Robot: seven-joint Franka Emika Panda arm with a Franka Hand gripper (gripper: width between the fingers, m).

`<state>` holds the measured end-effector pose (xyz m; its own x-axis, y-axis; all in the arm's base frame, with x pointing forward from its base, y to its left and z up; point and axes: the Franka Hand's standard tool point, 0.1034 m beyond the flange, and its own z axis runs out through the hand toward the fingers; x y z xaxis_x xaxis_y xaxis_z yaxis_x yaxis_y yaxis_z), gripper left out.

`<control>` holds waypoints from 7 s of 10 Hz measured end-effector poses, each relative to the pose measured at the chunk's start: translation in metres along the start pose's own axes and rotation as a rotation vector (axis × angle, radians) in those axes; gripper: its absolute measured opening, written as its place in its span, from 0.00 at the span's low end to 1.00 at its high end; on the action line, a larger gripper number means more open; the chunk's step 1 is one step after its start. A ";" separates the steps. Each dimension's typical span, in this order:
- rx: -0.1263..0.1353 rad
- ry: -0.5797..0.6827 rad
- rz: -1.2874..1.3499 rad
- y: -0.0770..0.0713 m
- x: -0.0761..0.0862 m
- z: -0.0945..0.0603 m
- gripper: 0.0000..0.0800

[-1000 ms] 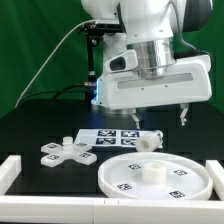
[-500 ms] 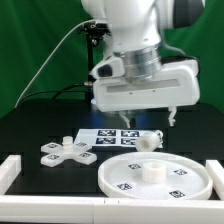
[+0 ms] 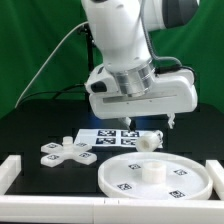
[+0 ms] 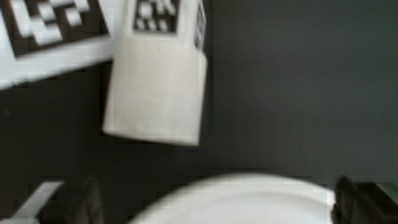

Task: Assemble round table

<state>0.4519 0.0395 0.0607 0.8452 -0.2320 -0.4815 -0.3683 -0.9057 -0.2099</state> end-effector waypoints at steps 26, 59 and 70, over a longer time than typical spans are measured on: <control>0.040 -0.456 -0.041 0.000 -0.027 0.008 0.50; -0.233 0.952 -0.569 -0.033 0.054 -0.067 0.50; -0.231 0.946 -0.567 -0.032 0.060 -0.060 0.50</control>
Offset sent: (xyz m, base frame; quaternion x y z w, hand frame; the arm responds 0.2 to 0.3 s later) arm -0.0074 0.0028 -0.0067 0.0268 -0.1831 0.0845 0.9791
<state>0.5372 0.0330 0.0896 0.8577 0.1473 0.4925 0.1599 -0.9870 0.0169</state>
